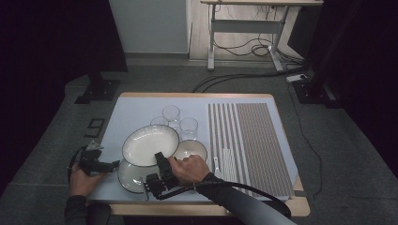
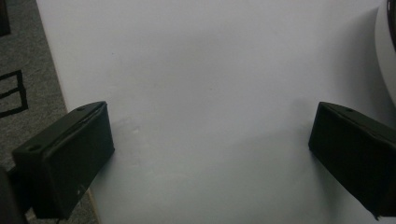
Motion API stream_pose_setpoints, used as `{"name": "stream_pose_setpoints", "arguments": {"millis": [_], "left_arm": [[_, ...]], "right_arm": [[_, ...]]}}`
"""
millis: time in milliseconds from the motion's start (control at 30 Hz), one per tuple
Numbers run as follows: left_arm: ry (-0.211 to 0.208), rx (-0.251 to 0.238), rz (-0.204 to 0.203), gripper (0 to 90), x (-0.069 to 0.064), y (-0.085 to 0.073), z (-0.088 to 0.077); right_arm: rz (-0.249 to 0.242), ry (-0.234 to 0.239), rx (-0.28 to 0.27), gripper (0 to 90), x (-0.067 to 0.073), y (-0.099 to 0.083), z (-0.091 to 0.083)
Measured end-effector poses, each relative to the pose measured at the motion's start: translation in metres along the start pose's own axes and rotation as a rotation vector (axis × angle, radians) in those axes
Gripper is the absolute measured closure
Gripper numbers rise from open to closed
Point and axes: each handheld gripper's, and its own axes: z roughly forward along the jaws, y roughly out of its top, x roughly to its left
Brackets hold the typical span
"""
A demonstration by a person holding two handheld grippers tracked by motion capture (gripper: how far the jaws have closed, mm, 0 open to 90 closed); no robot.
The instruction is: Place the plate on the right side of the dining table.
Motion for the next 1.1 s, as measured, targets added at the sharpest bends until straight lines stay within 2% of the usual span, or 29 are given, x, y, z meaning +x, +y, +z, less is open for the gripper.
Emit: {"name": "stream_pose_setpoints", "arguments": {"millis": [167, 433, 1100], "left_arm": [[0.000, 0.000, -0.002, 0.0, 0.000, 0.000, 0.000], [0.001, 0.000, -0.001, 0.0, 0.000, 0.000, 0.000], [0.000, -0.001, -0.002, 0.0, 0.000, 0.000, 0.000]], "right_arm": [[-0.004, -0.018, 0.037, 73.2, -0.002, -0.008, 0.003], [0.020, -0.027, 0.092, 73.2, -0.003, -0.023, 0.006], [0.069, -0.057, 0.242, 73.2, -0.003, -0.079, 0.010]]}}
